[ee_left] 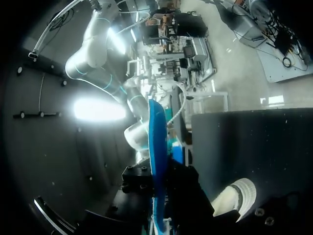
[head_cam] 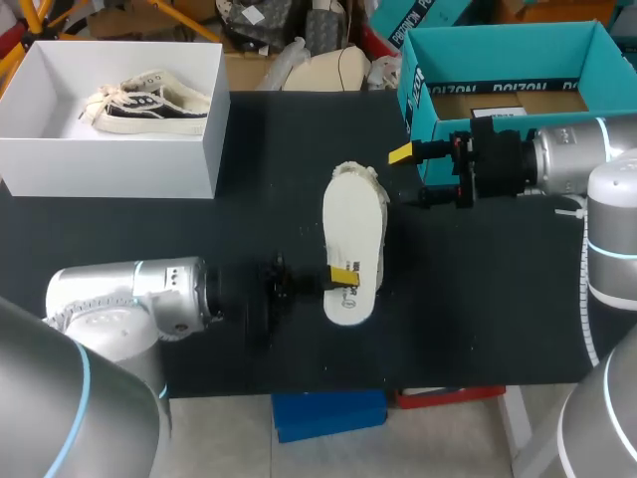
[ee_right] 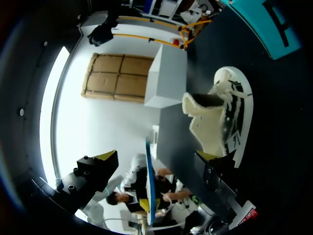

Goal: Take the shoe out of the shoebox, open the shoe tongue, remove and reinsert the insole, then place the shoe into the shoebox

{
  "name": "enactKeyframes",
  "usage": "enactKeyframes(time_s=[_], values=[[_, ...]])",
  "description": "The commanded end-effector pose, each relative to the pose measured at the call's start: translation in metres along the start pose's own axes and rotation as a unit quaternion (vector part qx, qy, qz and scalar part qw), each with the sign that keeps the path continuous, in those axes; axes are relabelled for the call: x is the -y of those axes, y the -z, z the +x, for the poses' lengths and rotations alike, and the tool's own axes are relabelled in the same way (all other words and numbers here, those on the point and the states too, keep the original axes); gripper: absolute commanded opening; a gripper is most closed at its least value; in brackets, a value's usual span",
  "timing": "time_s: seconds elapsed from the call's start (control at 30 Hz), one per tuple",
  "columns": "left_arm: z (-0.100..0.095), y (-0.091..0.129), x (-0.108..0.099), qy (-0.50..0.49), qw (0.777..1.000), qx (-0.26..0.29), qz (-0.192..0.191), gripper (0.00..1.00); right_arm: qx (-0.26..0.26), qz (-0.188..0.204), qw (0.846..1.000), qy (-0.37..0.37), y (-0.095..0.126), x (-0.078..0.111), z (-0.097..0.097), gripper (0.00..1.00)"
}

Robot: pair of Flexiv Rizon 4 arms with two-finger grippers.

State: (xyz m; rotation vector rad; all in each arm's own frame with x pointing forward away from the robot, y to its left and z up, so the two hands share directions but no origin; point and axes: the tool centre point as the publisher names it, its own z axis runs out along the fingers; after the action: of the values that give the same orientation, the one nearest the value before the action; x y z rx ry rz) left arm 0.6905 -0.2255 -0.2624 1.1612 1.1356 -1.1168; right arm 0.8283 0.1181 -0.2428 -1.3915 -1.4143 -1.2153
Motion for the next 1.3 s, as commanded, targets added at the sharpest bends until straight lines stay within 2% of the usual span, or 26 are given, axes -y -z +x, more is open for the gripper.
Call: enactKeyframes(time_s=[0.03, 0.27, 0.4, 0.67, 0.83, 1.07, 1.13, 1.2, 1.23, 1.3], values=[[0.002, -0.009, -0.037, -0.002, 1.0, 0.0, 0.011, 0.0, 0.0, -0.001, 1.0, 0.0, -0.002, 0.0, -0.001, 1.0], [0.009, -0.011, -0.066, 0.003, 1.0, -0.006, 0.002, 0.0, 0.0, -0.001, 1.0, 0.0, -0.002, 0.0, -0.001, 1.0], [0.014, -0.013, -0.073, 0.008, 1.0, -0.005, 0.004, 0.0, 0.0, -0.001, 1.0, 0.0, -0.002, 0.0, -0.001, 1.0], [0.014, -0.013, -0.073, 0.01, 1.0, -0.002, 0.007, 0.0, 0.0, -0.001, 1.0, 0.0, -0.002, 0.0, -0.001, 1.0], [0.014, -0.013, -0.073, 0.01, 1.0, -0.002, 0.007, 0.0, -0.02, 0.018, 1.0, 0.01, -0.015, 0.0, 0.002, 1.0], [0.014, -0.013, -0.073, 0.01, 1.0, -0.002, 0.007, 0.0, -0.031, 0.039, 0.999, -0.013, -0.036, 0.009, 0.002, 1.0], [0.014, -0.013, -0.073, 0.01, 1.0, -0.002, 0.007, 0.0, -0.037, 0.043, 0.998, -0.019, -0.042, 0.011, 0.003, 0.63], [0.014, -0.013, -0.073, 0.01, 1.0, -0.002, 0.007, 0.0, -0.042, 0.047, 0.998, -0.024, -0.048, 0.014, 0.003, 0.65], [0.014, -0.013, -0.073, 0.01, 1.0, -0.002, 0.007, 0.0, -0.043, 0.047, 0.998, -0.028, -0.05, 0.015, 0.002, 0.62], [0.014, -0.013, -0.073, 0.01, 1.0, -0.002, 0.007, 0.0, -0.047, 0.047, 0.997, -0.03, -0.055, 0.017, 0.001, 0.49]])
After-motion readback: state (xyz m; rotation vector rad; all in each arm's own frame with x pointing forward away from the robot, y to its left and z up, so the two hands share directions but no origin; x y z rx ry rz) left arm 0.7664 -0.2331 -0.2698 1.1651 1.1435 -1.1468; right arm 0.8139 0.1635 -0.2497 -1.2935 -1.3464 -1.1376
